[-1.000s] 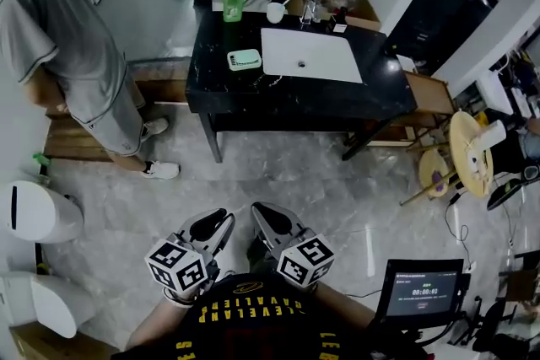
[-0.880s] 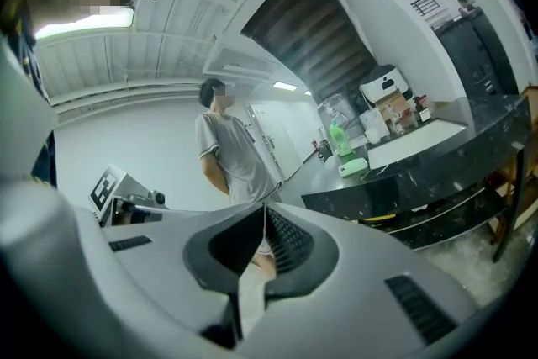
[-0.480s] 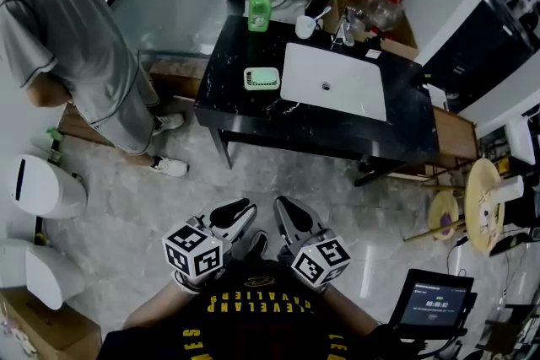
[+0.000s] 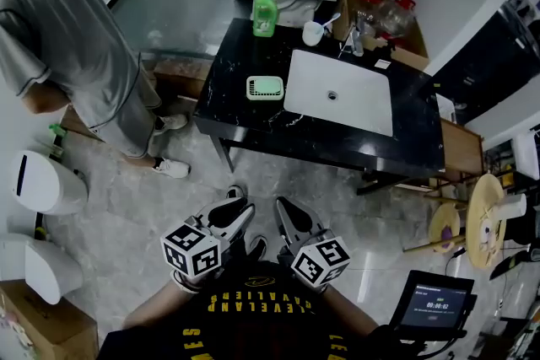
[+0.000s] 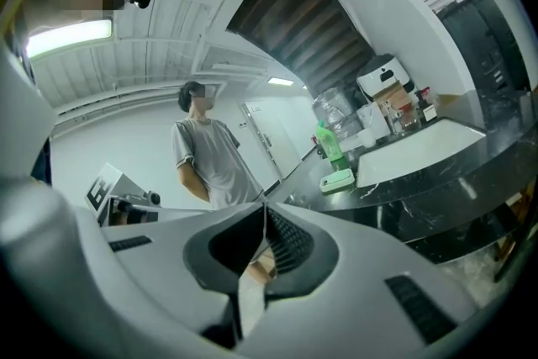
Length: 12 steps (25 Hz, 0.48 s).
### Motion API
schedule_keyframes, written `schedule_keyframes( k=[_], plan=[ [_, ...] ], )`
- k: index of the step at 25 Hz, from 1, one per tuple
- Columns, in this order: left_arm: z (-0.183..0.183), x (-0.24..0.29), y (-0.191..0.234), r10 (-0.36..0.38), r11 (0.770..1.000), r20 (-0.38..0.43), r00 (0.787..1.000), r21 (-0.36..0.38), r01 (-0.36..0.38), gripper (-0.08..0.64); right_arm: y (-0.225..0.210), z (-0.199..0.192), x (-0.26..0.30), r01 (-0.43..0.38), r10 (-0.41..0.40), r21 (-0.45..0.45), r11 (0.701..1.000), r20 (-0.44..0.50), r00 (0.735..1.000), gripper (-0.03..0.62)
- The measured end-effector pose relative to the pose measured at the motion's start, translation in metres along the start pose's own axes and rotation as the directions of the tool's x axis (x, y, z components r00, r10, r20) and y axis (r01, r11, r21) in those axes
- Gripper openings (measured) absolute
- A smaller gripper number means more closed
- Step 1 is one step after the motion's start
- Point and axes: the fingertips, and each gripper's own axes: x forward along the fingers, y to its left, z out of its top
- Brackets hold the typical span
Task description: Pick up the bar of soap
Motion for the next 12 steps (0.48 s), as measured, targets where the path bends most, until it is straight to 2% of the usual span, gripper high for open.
schedule_keyframes(
  k=[12],
  plan=[
    [0.052,0.063,0.053,-0.047,0.999,0.009,0.999,0.001,0.047,0.095,-0.056,0.04,0.063,0.058,-0.058,-0.022,0.998,0.007,0.998,0.018]
  ],
)
